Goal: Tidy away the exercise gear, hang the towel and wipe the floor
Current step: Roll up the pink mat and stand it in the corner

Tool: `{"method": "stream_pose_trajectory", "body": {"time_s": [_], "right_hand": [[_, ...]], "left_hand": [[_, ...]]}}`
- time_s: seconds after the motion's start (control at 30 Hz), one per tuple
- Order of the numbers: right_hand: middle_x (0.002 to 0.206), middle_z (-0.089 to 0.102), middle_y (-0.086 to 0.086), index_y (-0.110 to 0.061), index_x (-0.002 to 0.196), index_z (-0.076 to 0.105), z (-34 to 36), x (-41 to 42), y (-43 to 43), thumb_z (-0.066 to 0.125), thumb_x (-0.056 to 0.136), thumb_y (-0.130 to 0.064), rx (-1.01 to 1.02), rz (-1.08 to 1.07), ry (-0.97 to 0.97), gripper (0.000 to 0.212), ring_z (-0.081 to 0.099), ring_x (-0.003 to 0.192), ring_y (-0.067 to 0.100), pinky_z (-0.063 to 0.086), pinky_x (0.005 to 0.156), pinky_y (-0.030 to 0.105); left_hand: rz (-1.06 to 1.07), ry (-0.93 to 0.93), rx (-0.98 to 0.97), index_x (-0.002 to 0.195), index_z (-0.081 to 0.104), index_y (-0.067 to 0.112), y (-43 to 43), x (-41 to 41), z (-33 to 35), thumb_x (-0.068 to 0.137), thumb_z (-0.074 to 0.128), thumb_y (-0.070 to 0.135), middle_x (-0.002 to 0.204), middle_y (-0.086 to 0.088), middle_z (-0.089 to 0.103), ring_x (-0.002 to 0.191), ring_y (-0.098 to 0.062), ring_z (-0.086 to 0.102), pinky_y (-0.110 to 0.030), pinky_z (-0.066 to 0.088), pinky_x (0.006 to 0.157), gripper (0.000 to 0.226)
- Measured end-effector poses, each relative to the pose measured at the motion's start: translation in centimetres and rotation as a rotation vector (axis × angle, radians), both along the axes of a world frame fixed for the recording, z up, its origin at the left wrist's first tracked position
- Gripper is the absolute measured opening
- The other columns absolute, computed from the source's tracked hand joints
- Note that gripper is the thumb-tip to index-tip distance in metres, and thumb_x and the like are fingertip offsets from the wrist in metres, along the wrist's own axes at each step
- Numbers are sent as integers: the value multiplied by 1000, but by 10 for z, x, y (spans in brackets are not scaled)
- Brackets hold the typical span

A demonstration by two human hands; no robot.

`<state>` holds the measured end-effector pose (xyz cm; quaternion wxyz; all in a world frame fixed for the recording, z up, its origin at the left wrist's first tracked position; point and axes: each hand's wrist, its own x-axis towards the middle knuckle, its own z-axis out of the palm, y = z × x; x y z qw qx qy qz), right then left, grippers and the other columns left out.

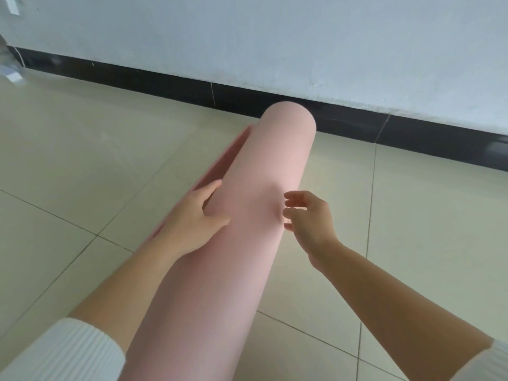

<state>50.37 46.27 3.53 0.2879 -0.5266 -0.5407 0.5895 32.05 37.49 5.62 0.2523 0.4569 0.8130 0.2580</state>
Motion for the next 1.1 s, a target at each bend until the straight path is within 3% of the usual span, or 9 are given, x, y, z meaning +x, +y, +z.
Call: {"method": "stream_pose_trajectory", "body": {"time_s": [0.13,0.2,0.33,0.47,0.63,0.8,0.9,1.03,1.1], "right_hand": [[118,57,3,-14,134,44,-30,-22,0,74,79,-38,-196,77,-140,67,58,105,21,50,96,43],[125,55,3,-12,138,40,-42,-38,0,76,70,-55,-301,99,-77,88,55,111,21,49,97,43],[126,60,-8,-22,129,55,-59,-70,1,69,55,-79,-483,175,77,94,55,116,15,47,91,42],[124,62,-6,-30,124,58,-65,-97,-2,63,66,-77,-557,138,218,74,59,114,19,43,102,51],[121,65,-3,-33,119,64,-65,-109,-6,65,68,-70,-605,49,308,63,61,109,18,52,91,46],[122,64,-3,-32,121,63,-63,-79,-2,65,60,-76,-623,-27,285,75,61,106,19,52,81,41],[113,65,-2,-24,119,67,-58,-42,4,63,59,-77,-619,-44,243,80,61,98,20,46,68,34],[120,67,-5,-28,118,68,-42,17,17,68,47,-80,-596,24,239,88,61,113,23,43,100,39],[124,66,2,-27,116,69,-23,52,26,69,49,-78,-522,56,223,85,59,119,31,38,108,44]], "left_hand": [[-14,140,14,126,60,37,4,-40,-8,84,48,4,131,2,60,115,-18,57,-27,40,96,54],[79,13,-63,116,67,36,4,-60,-11,86,49,24,104,3,73,91,-17,65,-27,45,82,37],[159,-188,-153,101,74,29,2,-93,-12,75,54,67,109,6,72,102,-14,66,-36,46,99,51],[223,-270,-211,108,70,33,-4,-113,-22,82,50,68,99,13,70,85,-6,64,-25,45,70,48],[193,-377,-190,125,57,46,-14,-119,-31,74,48,80,126,22,59,113,-6,58,-37,39,107,62],[113,-508,-281,113,52,65,-24,-90,-29,77,44,79,108,23,66,84,-8,64,-29,48,73,40],[117,-640,-295,112,44,73,-28,-55,-31,74,49,79,119,24,60,100,-13,64,-36,51,86,39],[10,-786,-280,133,16,71,-21,-2,-28,67,60,74,125,8,58,98,-19,63,-36,55,77,80],[-35,-829,-243,134,14,70,-15,27,-24,62,66,67,124,1,62,105,-26,64,-41,54,86,90]]}}
